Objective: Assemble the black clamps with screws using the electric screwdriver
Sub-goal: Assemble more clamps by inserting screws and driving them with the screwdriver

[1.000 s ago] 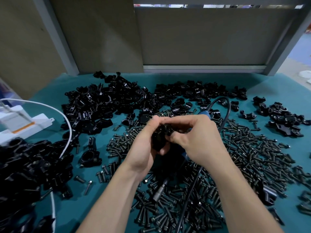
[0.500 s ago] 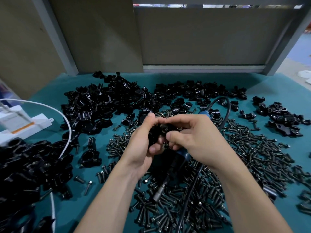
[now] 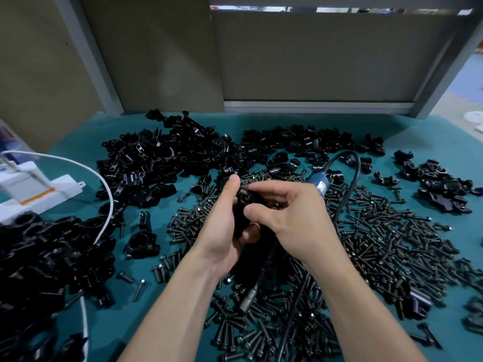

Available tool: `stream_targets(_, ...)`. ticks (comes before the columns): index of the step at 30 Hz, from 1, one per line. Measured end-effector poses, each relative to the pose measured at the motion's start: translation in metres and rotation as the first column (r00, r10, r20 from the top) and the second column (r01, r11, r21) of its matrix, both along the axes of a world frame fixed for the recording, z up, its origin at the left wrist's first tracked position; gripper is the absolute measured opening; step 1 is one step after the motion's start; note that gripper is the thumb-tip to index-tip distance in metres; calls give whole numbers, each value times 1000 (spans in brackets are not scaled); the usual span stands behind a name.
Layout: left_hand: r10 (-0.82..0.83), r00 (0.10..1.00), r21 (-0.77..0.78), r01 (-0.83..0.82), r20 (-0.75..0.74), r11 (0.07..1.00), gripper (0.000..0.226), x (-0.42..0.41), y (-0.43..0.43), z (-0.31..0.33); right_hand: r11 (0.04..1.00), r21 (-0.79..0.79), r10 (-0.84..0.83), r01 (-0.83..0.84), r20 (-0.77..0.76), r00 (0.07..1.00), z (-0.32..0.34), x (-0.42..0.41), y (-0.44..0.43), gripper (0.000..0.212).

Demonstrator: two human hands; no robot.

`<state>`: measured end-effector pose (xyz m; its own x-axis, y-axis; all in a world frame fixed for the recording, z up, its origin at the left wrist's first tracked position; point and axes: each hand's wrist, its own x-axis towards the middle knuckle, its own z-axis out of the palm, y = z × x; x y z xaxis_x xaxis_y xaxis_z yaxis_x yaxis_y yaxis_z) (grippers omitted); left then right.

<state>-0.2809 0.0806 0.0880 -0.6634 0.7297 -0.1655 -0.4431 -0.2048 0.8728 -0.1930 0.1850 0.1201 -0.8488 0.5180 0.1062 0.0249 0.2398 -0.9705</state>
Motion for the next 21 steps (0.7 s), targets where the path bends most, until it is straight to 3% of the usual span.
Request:
stream_targets(6, -55, 997, 60, 51, 58, 997, 63, 4, -3, 6, 999, -24, 24, -25, -20, 1000, 1, 0, -2, 32)
stream_targets(10, -52, 979, 115, 30, 197, 993, 62, 4, -4, 7, 996, 90, -7, 6, 9, 1000, -3, -4, -3, 35)
stream_targets(14, -46, 945, 154, -4, 322, 988, 51, 3, -5, 6, 997, 11, 74, -74, -22, 997, -5, -4, -2, 39)
stream_targets(21, -72, 939, 162, 17, 337, 987, 48, 2, -5, 3, 995, -16, 94, -95, -50, 994, -7, -4, -4, 39)
